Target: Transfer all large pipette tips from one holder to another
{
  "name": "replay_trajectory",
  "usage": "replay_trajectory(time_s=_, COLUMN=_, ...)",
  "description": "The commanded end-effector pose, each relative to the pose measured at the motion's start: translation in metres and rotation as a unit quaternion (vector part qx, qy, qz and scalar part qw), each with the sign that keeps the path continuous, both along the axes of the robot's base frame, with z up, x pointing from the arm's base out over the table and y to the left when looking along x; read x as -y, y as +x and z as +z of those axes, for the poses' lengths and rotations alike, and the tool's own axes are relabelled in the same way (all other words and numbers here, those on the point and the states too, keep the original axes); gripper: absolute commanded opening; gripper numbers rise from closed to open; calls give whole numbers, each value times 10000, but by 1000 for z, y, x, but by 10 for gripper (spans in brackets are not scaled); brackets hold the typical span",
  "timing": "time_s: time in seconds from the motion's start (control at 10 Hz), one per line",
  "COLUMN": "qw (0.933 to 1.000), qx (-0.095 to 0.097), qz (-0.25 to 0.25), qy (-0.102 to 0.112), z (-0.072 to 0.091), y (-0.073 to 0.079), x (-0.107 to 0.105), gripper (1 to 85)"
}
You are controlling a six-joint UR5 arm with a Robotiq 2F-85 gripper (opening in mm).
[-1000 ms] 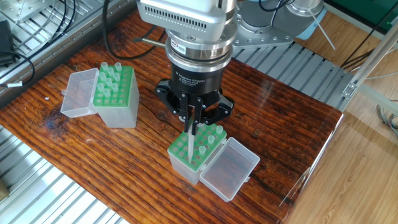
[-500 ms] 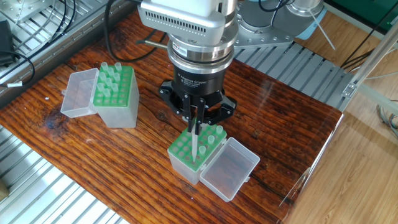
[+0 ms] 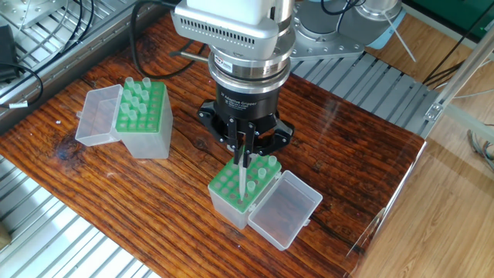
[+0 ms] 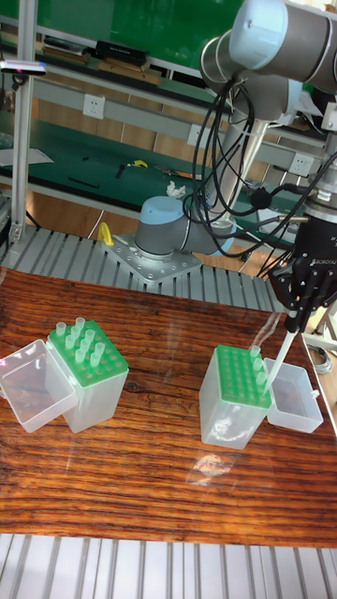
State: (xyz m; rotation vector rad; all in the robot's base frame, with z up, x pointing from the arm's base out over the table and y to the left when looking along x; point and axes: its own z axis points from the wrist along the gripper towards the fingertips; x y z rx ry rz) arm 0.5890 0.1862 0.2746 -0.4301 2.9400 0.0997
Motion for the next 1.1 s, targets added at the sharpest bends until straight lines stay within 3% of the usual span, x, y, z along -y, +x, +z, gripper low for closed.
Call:
replay_trajectory(time_s=0.0, qw=10000, qx=14, qz=1, qy=59, z=1, y=2, x=-2, gripper=10)
replay_trajectory(time_s=1.0, qw=10000, qx=-4, qz=71, qy=-13, z=-14, y=4, x=0, gripper=20)
